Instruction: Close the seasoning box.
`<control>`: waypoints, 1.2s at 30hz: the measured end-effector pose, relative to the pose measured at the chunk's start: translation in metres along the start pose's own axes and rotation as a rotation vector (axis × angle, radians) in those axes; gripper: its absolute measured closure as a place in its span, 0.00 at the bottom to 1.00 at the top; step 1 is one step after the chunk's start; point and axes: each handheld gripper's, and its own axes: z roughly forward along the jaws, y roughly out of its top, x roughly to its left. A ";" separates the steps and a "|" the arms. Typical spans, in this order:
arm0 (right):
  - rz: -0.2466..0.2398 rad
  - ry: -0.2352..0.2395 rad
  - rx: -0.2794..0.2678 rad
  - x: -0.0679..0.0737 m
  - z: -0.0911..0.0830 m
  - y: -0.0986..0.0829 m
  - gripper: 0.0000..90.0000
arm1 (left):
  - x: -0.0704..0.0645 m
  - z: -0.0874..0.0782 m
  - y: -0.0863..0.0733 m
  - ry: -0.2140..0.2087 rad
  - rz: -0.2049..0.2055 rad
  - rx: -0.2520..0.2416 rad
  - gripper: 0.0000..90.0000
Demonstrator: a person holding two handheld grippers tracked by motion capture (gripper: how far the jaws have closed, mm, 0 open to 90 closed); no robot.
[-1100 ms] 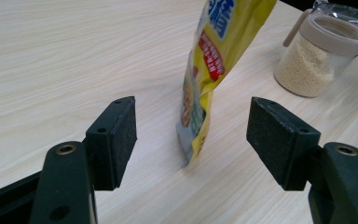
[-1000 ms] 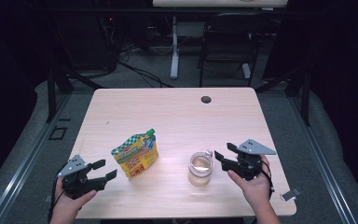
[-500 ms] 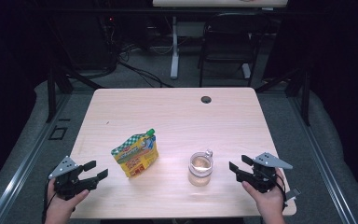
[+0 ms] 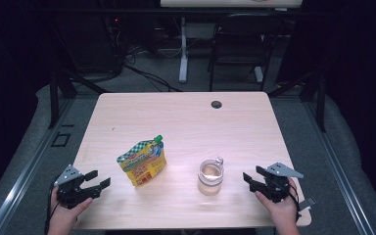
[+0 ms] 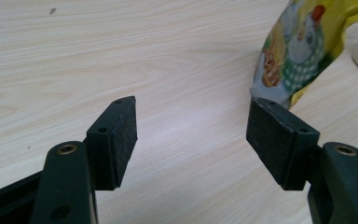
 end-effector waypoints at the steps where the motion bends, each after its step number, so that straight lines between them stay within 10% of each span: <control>1: 0.007 0.001 0.007 -0.001 0.001 -0.001 0.45 | 0.000 0.001 0.000 0.001 -0.001 -0.001 0.38; 36: 0.035 0.035 0.047 -0.002 0.015 -0.005 0.45 | 0.000 0.018 -0.005 0.082 -0.014 0.060 0.38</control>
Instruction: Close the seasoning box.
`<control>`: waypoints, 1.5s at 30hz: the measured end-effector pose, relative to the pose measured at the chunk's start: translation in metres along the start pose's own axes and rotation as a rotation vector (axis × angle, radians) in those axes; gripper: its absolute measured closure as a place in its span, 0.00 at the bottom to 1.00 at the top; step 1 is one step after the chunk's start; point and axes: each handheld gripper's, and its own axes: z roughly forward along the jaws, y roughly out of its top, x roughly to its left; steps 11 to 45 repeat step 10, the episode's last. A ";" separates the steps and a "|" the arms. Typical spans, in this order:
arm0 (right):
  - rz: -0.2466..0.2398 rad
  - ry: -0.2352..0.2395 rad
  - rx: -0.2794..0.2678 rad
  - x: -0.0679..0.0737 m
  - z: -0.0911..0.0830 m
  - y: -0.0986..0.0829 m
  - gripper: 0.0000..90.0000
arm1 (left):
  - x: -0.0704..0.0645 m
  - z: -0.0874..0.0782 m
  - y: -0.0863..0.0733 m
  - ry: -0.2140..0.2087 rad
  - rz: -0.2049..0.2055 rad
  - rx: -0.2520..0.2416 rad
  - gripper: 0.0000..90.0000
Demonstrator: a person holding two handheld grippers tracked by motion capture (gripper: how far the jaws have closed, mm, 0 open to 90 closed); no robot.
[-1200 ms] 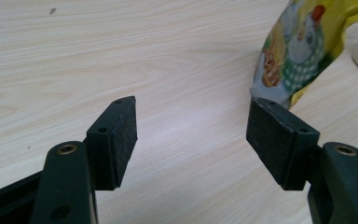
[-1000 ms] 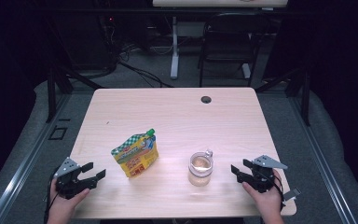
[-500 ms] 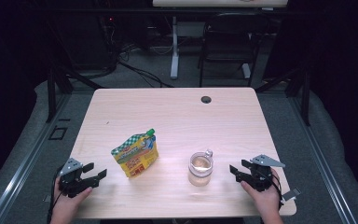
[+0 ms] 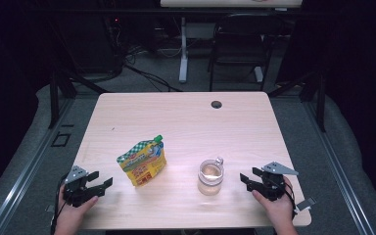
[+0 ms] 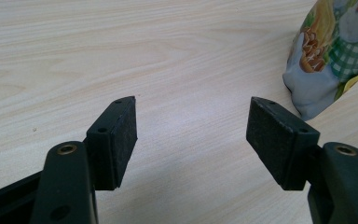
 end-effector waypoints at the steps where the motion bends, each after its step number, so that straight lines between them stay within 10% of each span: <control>1: -0.001 -0.001 0.002 0.000 0.000 0.000 0.45 | 0.000 0.000 0.000 0.001 0.000 0.000 0.38; 45: -0.009 0.018 -0.008 0.001 0.000 -0.001 0.44 | -0.001 0.002 0.002 0.016 0.019 0.004 0.38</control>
